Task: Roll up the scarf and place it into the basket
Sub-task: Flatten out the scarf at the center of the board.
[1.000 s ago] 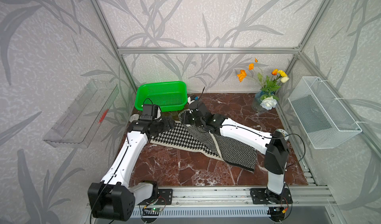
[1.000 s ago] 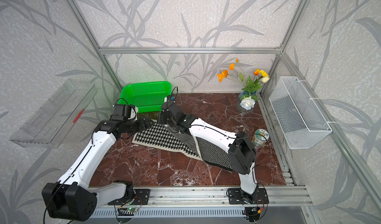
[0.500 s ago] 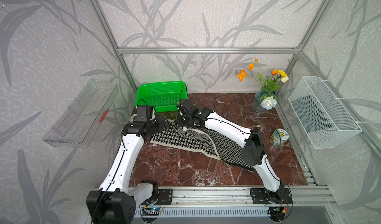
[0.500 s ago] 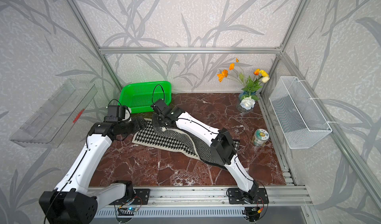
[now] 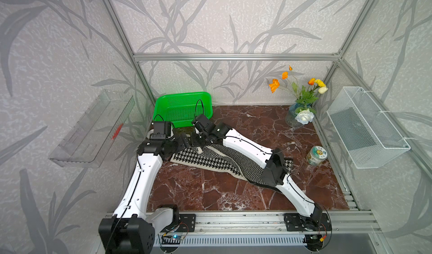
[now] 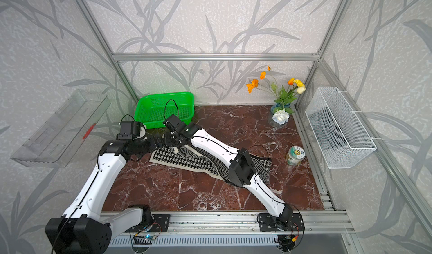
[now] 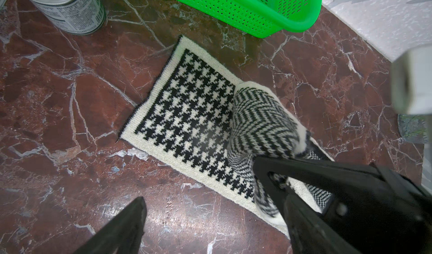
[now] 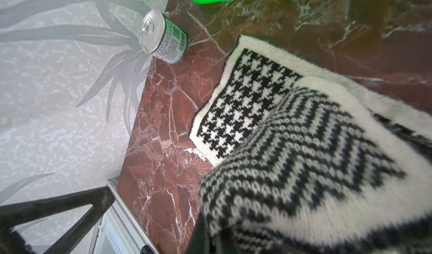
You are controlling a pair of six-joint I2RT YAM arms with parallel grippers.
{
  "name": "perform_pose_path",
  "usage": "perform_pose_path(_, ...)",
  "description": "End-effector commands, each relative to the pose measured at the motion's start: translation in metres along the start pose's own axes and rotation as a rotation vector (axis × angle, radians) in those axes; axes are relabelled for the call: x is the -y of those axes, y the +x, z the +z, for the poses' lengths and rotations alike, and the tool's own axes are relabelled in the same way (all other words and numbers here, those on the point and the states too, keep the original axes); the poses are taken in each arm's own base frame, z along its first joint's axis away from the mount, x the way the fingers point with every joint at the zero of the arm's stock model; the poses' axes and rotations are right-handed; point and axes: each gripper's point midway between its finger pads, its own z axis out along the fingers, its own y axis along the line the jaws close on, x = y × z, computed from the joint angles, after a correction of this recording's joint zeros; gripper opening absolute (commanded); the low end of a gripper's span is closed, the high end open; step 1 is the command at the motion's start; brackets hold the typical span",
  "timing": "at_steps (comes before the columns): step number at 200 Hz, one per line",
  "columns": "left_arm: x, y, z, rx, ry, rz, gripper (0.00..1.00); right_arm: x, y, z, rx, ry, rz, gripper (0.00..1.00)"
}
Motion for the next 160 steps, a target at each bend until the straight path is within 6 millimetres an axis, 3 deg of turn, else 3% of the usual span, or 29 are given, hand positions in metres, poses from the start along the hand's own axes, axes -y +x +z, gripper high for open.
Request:
perform_pose_path(1,-0.003,0.001,-0.006,0.017,0.001,-0.003,0.91,-0.004,0.008,0.017,-0.020,-0.038,0.034,0.07)
perform_pose_path(86,-0.012,0.010,-0.005,0.012,-0.012,-0.017,0.91,-0.003,-0.004,0.051,0.047,-0.084,0.081,0.11)
perform_pose_path(126,-0.016,0.012,-0.007,0.023,-0.024,-0.014,0.91,-0.009,-0.021,0.060,0.147,-0.140,0.095,0.11)
perform_pose_path(160,-0.020,0.012,-0.006,0.019,-0.049,-0.012,0.91,-0.012,-0.018,0.074,0.133,-0.178,0.095,0.26)
